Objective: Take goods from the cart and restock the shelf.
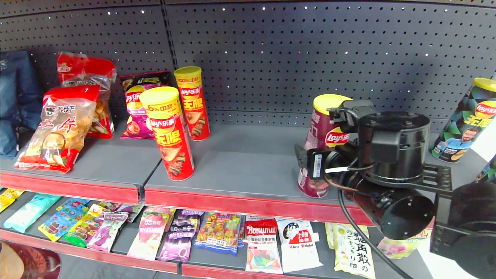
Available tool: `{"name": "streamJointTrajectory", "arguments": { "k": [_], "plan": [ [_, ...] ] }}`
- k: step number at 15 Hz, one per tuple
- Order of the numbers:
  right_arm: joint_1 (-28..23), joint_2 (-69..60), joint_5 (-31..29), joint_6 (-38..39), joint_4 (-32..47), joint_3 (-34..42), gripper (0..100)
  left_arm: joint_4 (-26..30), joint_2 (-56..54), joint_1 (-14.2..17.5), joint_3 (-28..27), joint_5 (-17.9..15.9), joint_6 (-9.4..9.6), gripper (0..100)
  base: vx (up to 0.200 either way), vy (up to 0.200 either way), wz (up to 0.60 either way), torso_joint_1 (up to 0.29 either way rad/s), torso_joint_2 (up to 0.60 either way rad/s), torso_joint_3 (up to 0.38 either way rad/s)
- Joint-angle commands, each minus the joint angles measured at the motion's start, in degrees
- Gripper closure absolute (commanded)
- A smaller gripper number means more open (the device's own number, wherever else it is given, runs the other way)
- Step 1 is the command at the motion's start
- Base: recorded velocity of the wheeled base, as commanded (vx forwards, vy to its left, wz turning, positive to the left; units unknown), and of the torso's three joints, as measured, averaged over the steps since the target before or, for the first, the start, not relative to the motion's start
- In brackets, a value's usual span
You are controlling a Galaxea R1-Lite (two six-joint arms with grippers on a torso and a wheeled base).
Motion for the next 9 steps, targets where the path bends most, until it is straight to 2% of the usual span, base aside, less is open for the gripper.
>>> {"name": "streamJointTrajectory", "arguments": {
  "k": [1, 7, 9],
  "plan": [
    [1.46, -2.70, 0.00, 0.08, -0.29, 1.36, 0, 0.00, 0.18, 0.00, -0.07, 0.01, -0.03, 100, 0.000, 0.000, 0.00, 0.000, 0.00, 0.000],
    [5.85, -10.35, 0.09, 1.49, -0.38, 10.59, 0, 0.00, 0.44, 0.00, -0.33, 0.01, 0.05, 100, 0.000, 0.000, 0.00, 0.000, 0.00, 0.000],
    [6.20, -15.80, 0.61, 3.07, -0.29, 17.09, 0, 0.00, 0.44, 0.00, -0.24, 0.01, 0.05, 100, 0.000, 0.000, 0.00, 0.000, 0.00, 0.000]
  ]
}}
